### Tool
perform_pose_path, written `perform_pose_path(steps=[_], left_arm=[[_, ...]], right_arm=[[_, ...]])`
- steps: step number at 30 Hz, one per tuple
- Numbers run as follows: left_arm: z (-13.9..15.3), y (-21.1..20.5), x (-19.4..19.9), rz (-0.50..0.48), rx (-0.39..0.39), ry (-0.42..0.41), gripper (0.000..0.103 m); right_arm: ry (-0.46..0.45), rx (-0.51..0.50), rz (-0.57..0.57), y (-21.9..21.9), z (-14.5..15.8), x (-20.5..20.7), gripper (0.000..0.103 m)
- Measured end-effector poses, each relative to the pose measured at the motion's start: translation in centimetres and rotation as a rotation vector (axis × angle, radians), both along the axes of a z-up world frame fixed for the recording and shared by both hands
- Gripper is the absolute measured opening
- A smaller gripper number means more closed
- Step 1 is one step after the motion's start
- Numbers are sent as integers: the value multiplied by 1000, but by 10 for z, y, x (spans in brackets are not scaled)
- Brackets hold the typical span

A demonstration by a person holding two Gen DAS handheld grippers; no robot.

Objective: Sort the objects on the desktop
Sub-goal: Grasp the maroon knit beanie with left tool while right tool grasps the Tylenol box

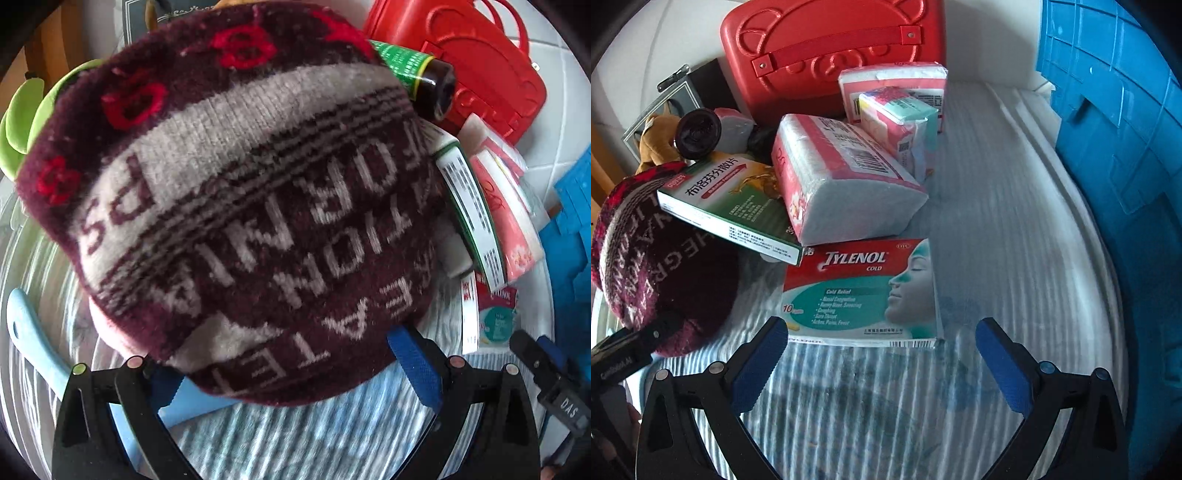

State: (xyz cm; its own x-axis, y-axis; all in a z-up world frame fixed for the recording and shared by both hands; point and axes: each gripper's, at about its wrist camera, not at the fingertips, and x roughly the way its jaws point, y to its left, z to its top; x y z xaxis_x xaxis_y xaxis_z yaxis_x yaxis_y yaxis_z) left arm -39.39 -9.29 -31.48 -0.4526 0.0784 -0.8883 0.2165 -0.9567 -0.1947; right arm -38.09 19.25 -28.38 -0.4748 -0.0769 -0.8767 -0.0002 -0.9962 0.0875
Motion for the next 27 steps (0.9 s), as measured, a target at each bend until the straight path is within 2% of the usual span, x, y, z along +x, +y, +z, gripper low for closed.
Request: perform_pose_path(steps=[2,3,4,5,6,7,8,9,12,18,24,27], left_arm=[[0,3,-9,8,-1,19,96],[0,6,-13,3,-20,19,79],[0,10,-16,-14,-48,17,69],[0,15,-18,-45,-52,13,51],[1,18,-18,-64,-47,13,39],[2,21,-17,-76,-49,16,34],[4,23,-14,-89,-50,21,25],[7,24,-11,-99,-55,26,22],[15,24,7,-117,-90,43,20],[22,11,66,-137,-135,46,20],[23,-7,114,-101,-214,38,20],[29,-10,116,-85,-220,48,20]], right_arm=[[0,-11,-3,4,-2,-8,103],[7,-18,6,7,-3,-12,103],[7,-24,12,10,-5,-17,103],[1,-26,21,12,-6,-22,103],[-4,-25,31,14,-8,-26,103],[-6,-25,44,15,-10,-31,103],[-6,-29,57,17,-12,-36,103],[-13,-37,68,18,-15,-40,103],[-82,-66,103,15,-29,-43,103],[-134,-66,287,-34,-28,5,103],[-187,-221,368,-57,-22,60,103],[-130,-134,329,-44,-10,64,103]])
